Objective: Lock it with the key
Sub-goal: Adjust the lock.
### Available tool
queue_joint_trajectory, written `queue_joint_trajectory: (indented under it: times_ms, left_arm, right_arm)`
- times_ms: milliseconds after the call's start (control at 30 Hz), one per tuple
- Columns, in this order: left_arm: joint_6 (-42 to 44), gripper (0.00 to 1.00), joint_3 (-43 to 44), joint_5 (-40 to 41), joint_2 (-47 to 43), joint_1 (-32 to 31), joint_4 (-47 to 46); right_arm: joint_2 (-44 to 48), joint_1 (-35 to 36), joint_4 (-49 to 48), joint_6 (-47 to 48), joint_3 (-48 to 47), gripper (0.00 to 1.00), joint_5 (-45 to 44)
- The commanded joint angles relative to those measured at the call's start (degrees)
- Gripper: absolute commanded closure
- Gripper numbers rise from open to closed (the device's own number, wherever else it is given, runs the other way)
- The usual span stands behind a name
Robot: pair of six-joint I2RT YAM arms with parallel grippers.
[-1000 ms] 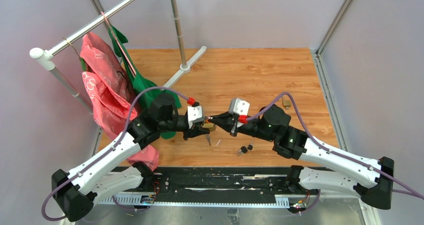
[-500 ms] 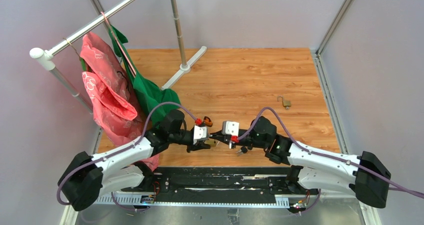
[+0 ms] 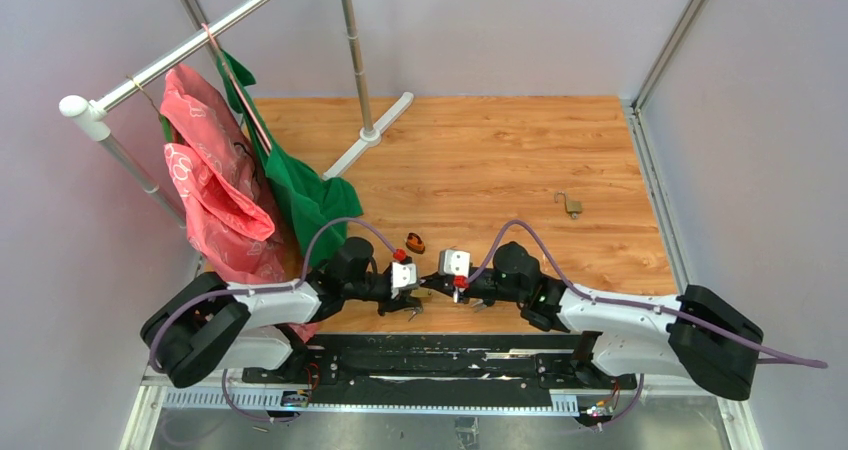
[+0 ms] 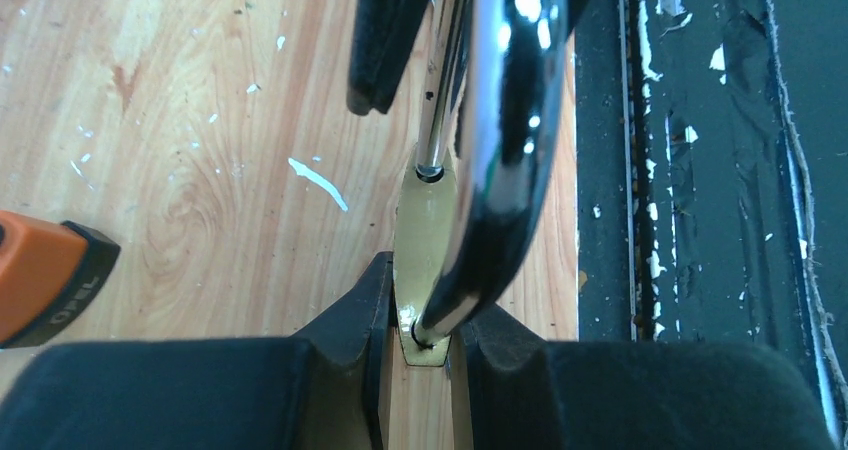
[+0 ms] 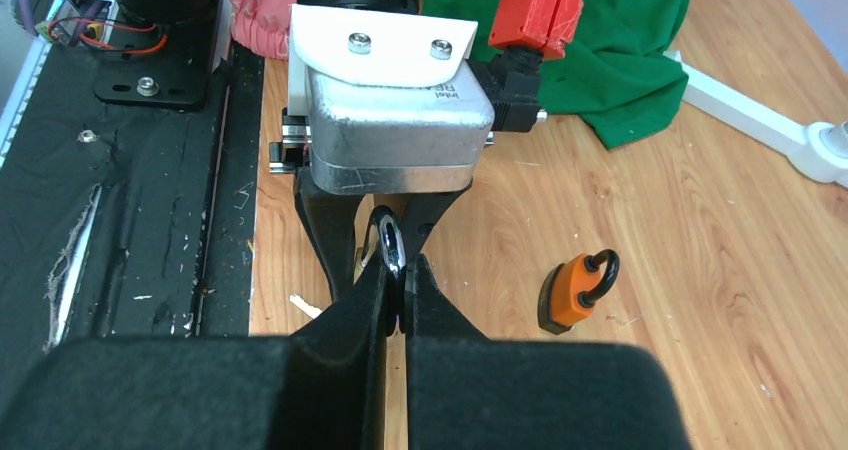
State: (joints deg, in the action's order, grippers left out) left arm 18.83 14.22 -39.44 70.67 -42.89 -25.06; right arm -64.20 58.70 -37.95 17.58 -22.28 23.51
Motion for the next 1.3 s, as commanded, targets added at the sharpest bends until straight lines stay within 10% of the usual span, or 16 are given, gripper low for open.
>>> queue_joint_trajectory:
  times_ms: [0,233,400,633,1000,1267]
  left_arm:
    - [-2.0,0.99,-0.2,-0.2,2.9,-0.3,-11.5]
    - [0.4,0.93,-0.6,-0.4,6.7,-0.3,-13.0]
    - [-0.5,0.58,-1.2,1.3,5.7,-0.3,-13.0]
    - [1.5,0.35,0.9,-0.1,-1.2,-0.3,-4.1]
    - [-3.1,0.29,10.5,4.7,-14.2,-0.2,22.5]
    - [-1.7,0.57,14.1,7.1,-17.1,-0.3,29.2]
  right_arm:
    - [-3.2,-1.7,-1.9,-1.4,2.0,1.00,0.7]
    - [-4.6,-2.1,-2.2,-2.4,3.8,1.00,-0.9]
    - [-5.3,-2.1,-0.7,-1.0,4.0,1.00,-1.9]
    - [-4.4,-2.1,3.0,1.6,2.6,1.00,-2.9]
    - [-3.8,-3.2,5.4,2.3,1.4,1.00,-4.3]
    - [-2.9,-3.7,8.0,3.1,0.1,1.00,-3.0]
